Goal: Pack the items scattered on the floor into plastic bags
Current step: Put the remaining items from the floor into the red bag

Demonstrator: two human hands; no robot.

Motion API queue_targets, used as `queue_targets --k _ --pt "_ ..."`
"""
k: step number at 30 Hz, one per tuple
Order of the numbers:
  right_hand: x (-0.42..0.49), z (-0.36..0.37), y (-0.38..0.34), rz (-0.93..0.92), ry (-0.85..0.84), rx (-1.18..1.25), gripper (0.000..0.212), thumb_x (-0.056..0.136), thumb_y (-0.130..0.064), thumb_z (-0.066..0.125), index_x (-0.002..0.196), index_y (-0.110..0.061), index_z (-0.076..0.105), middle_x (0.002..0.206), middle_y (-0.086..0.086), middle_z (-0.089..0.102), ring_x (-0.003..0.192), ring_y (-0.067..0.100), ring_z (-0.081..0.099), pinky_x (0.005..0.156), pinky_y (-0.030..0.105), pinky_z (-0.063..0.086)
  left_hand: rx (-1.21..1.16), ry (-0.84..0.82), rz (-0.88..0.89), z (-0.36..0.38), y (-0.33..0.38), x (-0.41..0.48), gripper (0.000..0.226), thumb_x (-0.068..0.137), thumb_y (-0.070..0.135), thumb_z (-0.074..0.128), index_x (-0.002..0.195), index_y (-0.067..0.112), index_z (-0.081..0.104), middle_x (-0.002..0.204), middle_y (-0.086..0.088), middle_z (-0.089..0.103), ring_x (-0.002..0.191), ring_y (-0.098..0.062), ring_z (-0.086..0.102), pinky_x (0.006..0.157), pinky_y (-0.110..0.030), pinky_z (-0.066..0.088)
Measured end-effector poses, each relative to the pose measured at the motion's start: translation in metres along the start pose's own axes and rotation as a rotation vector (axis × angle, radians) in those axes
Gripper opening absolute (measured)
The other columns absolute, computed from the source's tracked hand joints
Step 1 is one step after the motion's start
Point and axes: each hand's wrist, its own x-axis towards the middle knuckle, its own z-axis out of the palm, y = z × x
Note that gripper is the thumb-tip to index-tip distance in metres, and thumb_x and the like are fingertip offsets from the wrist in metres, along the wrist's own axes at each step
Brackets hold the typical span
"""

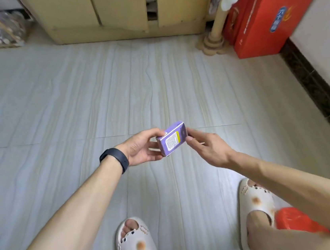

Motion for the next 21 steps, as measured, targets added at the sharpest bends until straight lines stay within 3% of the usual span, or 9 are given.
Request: queue_targets --k 2,5,8,10,14,16,18,21 --pt "-0.029 -0.011 -0.009 -0.001 0.096 0.073 0.038 0.099 -0.055 0.044 0.136 -0.050 0.050 0.118 -0.026 0.065 0.111 -0.005 0.059 0.093 0.020 0.044 0.168 -0.067 0.034 0.029 0.024 -0.021 0.044 0.077 0.036 0.074 0.119 0.026 0.070 0.096 -0.005 0.070 0.085 -0.021 0.066 0.080 -0.031 0.052" --pt "-0.066 -0.028 -0.016 0.051 0.219 0.348 0.038 0.092 -0.065 0.050 0.121 -0.045 0.064 0.118 -0.020 0.069 0.111 -0.001 0.064 0.099 0.028 0.049 0.559 -0.067 0.153 0.079 0.053 -0.042 0.038 0.081 0.031 0.078 0.117 0.037 0.068 0.106 -0.001 0.074 0.101 -0.009 0.068 0.090 -0.029 0.049" --pt "-0.099 -0.047 -0.016 0.078 0.288 0.686 0.034 0.098 -0.051 0.051 0.121 -0.032 0.068 0.114 -0.005 0.074 0.103 0.015 0.071 0.095 0.030 0.054 0.880 0.016 0.361 0.126 0.064 -0.044 0.045 0.071 0.033 0.084 0.111 0.044 0.069 0.107 0.005 0.071 0.101 0.002 0.062 0.093 -0.025 0.048" --pt "-0.118 -0.059 -0.011 0.090 0.393 0.823 0.026 0.099 -0.040 0.056 0.112 -0.025 0.072 0.103 0.002 0.077 0.094 0.021 0.074 0.088 0.028 0.057 1.116 0.098 0.513 0.156 0.061 -0.041 0.054 0.064 0.035 0.085 0.114 0.043 0.066 0.107 0.015 0.066 0.093 0.002 0.061 0.085 -0.020 0.048" --pt "-0.154 -0.070 0.024 0.159 0.576 0.909 0.024 0.095 -0.016 0.066 0.117 -0.008 0.071 0.098 0.010 0.076 0.083 0.019 0.072 0.083 0.029 0.057 1.463 0.107 0.784 0.213 0.035 -0.025 0.068 0.070 0.037 0.079 0.132 0.034 0.050 0.119 0.010 0.060 0.110 -0.015 0.055 0.089 -0.031 0.048" --pt "-0.181 -0.070 0.051 0.229 0.648 0.937 0.021 0.093 -0.011 0.067 0.113 -0.011 0.072 0.099 0.012 0.076 0.086 0.025 0.072 0.091 0.041 0.054 1.575 0.046 0.839 0.241 0.017 -0.014 0.072 0.074 0.041 0.076 0.137 0.035 0.043 0.126 0.010 0.056 0.116 -0.019 0.052 0.091 -0.035 0.047" --pt "-0.206 -0.062 0.073 0.266 0.718 1.004 0.017 0.093 -0.006 0.065 0.106 -0.013 0.073 0.093 0.013 0.076 0.084 0.033 0.067 0.089 0.046 0.051 1.651 -0.017 0.834 0.261 0.000 -0.006 0.074 0.077 0.048 0.072 0.141 0.033 0.038 0.130 0.009 0.053 0.120 -0.018 0.050 0.093 -0.035 0.046" --pt "-0.258 -0.048 0.111 0.339 0.918 1.139 0.020 0.094 -0.002 0.061 0.113 -0.007 0.068 0.096 0.016 0.076 0.083 0.028 0.071 0.081 0.032 0.058 1.767 -0.147 0.796 0.297 -0.032 0.011 0.070 0.084 0.054 0.062 0.144 0.032 0.034 0.134 0.006 0.051 0.123 -0.020 0.048 0.093 -0.036 0.045"
